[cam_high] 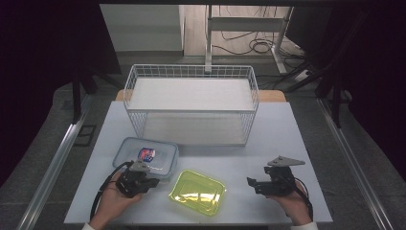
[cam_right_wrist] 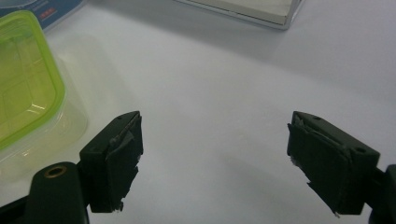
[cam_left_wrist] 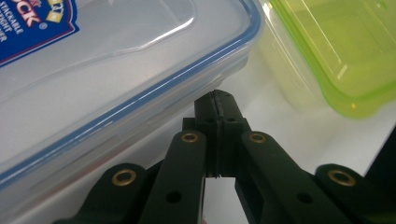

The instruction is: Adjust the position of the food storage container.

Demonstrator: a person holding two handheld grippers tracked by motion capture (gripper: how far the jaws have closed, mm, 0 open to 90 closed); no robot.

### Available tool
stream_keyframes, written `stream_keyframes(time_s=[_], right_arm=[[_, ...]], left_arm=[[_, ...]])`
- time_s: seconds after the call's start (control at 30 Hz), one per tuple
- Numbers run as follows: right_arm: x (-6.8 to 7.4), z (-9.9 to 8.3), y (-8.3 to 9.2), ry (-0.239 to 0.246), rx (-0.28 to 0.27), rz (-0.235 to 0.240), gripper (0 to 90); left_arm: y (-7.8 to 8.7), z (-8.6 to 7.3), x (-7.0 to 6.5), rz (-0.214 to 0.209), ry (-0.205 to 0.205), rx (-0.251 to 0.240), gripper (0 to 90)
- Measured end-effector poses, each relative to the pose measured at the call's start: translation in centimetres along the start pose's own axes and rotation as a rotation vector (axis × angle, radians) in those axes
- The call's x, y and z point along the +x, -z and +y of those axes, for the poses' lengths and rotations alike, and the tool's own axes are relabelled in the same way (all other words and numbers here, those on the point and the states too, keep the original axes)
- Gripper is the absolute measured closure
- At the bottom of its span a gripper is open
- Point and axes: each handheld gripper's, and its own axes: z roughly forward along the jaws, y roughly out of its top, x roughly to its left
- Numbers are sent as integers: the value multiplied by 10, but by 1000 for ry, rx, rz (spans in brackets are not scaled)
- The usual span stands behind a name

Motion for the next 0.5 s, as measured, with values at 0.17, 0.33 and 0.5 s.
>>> stream_keyframes(time_s=[0.17, 0.33, 0.5], right_arm=[[0, 0, 0, -2, 4, 0, 185], [1, 0, 0, -2, 8, 0, 185], [2, 0, -1, 5, 12, 3, 185]], left_arm=[[-8, 8, 0, -9, 11, -7, 900], [-14, 15, -1, -11, 15, -7, 900], [-18, 20, 0, -9, 18, -6, 900]])
